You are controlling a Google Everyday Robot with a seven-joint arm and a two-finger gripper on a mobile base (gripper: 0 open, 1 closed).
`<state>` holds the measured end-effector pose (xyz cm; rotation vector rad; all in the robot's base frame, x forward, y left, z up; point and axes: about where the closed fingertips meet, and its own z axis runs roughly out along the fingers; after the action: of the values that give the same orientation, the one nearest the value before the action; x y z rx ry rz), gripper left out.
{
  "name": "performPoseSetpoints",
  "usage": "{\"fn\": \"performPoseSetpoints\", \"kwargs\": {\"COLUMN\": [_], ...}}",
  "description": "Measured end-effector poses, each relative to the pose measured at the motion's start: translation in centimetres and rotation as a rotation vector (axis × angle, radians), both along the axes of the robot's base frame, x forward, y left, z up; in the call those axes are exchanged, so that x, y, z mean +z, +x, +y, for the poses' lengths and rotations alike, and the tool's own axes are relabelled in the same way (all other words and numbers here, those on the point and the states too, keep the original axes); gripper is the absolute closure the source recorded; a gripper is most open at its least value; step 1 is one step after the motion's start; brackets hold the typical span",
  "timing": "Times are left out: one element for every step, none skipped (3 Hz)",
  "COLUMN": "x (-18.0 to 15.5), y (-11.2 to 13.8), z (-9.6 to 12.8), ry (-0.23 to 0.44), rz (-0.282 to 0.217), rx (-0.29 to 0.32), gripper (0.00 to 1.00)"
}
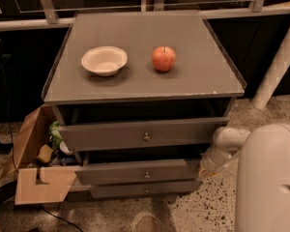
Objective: Close middle drawer
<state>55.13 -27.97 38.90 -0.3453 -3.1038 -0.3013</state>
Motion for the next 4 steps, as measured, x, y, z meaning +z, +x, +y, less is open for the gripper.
{"fn": "performPoseSetpoints", "kwargs": {"x": [0.2,0.6,0.7,0.7], "y": [1.2,2.5,2.8,2.8], "z": [-0.4,0.1,0.8,0.8], "ry": [0.01,0.016,0.017,0.017], "rz": [-0.017,-0.033,-0.04,-0.04], "rx": [-0.024,-0.038,-0.045,-0.045], "gripper": [1.0,1.0,1.0,1.0]}}
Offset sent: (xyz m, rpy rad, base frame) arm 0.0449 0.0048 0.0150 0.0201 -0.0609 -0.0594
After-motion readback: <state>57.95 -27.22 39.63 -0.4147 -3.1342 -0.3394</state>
